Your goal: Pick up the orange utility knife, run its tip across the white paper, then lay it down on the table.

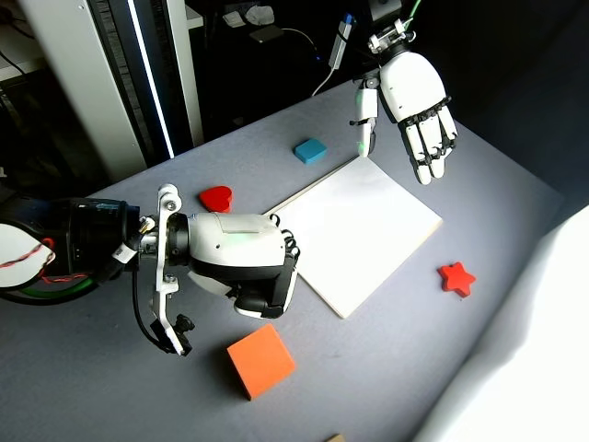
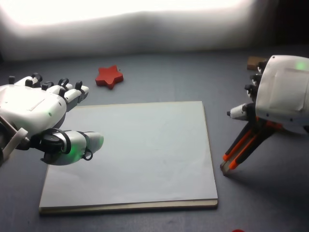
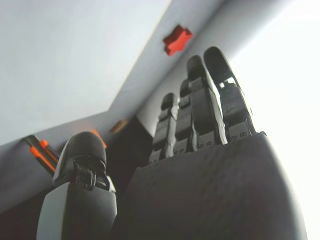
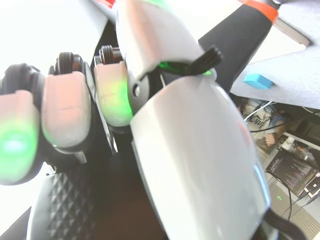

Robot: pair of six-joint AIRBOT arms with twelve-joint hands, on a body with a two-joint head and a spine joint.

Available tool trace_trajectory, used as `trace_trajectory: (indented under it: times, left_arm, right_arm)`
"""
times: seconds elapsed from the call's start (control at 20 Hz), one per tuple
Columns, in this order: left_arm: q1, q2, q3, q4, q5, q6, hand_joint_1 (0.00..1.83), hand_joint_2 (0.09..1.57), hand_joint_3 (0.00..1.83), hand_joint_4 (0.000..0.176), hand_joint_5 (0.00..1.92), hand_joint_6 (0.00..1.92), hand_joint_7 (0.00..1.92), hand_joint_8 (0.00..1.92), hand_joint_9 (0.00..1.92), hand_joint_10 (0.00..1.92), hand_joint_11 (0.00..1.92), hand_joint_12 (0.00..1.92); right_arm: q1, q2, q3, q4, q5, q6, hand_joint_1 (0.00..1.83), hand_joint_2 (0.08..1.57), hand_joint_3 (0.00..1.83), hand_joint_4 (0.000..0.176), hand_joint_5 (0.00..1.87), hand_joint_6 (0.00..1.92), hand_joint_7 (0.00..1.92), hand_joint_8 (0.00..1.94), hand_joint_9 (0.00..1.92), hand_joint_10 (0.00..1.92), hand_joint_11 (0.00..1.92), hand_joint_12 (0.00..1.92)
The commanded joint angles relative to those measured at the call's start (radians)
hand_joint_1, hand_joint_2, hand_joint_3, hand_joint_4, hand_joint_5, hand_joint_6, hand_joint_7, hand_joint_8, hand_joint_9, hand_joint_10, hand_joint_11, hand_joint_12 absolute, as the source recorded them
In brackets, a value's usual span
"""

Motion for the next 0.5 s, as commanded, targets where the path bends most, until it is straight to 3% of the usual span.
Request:
trace_trajectory:
  times: [0.0,0.25,0.35,0.4,0.45]
  left_arm:
    - [-0.008,0.002,0.006,0.058,-0.057,0.003,0.00,1.31,0.00,0.055,0.04,0.00,0.10,0.00,0.27,0.00,0.00,1.00]
    - [-0.009,0.002,0.006,0.058,-0.057,0.003,0.01,1.31,0.00,0.055,0.05,0.00,0.11,0.00,0.27,0.00,0.00,0.98]
    - [-0.009,0.002,0.007,0.058,-0.057,0.003,0.05,1.30,0.00,0.052,0.06,0.01,0.11,0.00,0.28,0.00,0.00,1.01]
    - [-0.009,0.002,0.007,0.058,-0.057,0.003,0.04,1.31,0.00,0.052,0.05,0.00,0.09,0.00,0.26,0.00,0.00,0.98]
    - [-0.009,0.002,0.007,0.058,-0.057,0.003,0.04,1.31,0.00,0.053,0.05,0.00,0.10,0.00,0.27,0.00,0.00,1.00]
  right_arm:
    - [-0.001,0.002,-0.007,0.029,0.084,-0.012,0.29,1.57,0.10,0.176,1.30,1.92,1.47,1.94,1.56,1.92,1.62,1.92]
    - [-0.051,-0.010,-0.012,0.027,0.082,-0.051,0.44,1.57,0.04,0.176,1.28,1.92,1.46,1.94,1.56,1.92,1.64,1.92]
    - [-0.065,-0.020,-0.013,0.026,0.081,-0.061,1.46,1.25,0.00,0.176,1.16,1.92,1.34,1.94,1.45,1.92,1.51,1.92]
    - [-0.068,-0.024,-0.013,0.026,0.080,-0.066,1.71,1.20,0.00,0.176,1.12,1.92,1.22,1.94,1.33,1.92,1.39,1.92]
    - [-0.070,-0.028,-0.013,0.026,0.080,-0.069,1.74,1.18,0.00,0.175,1.12,1.92,1.20,1.94,1.31,1.92,1.38,1.92]
